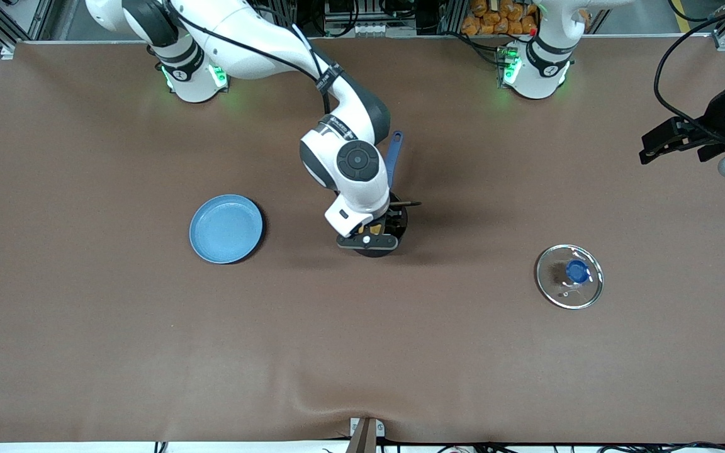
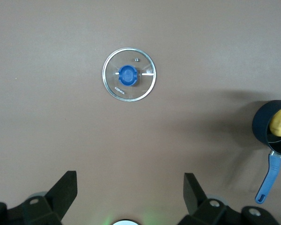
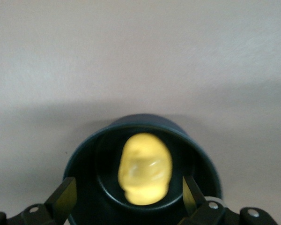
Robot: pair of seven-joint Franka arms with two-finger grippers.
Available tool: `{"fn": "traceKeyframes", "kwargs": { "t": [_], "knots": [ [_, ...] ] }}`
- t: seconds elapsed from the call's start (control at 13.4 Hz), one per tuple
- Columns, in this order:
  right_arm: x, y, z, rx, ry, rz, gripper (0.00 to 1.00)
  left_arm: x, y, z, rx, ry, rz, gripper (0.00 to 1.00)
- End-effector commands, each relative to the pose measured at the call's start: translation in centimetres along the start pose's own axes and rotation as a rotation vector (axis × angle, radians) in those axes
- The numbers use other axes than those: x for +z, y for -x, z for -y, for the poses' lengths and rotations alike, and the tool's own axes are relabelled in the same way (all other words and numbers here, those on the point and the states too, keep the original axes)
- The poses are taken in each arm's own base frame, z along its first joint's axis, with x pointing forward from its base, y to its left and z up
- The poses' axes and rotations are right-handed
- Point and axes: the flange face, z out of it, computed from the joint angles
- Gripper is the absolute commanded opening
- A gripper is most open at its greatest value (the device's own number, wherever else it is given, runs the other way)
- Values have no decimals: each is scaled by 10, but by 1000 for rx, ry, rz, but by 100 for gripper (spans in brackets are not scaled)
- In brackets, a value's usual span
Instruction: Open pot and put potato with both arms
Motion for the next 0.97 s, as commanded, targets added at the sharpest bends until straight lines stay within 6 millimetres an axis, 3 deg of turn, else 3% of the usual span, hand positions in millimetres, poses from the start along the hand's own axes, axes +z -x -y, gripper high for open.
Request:
{"fn": "traceKeyframes", "kwargs": {
  "t": [0.0,0.22,0.45,0.6,0.9],
  "knots": [
    [-38,-35,-43,65,22,20,100,-8,10,2,12,25,-8,100],
    [-128,-86,-123,164,-15,8,100,-8,10,2,10,27,-9,100],
    [-184,-108,-211,176,22,84,100,-8,9,1,10,37,-8,100],
    [-236,-110,-267,195,16,106,100,-7,8,1,9,44,-7,100],
    [-305,-108,-347,271,14,63,100,-9,9,0,11,54,-9,100]
  ]
}}
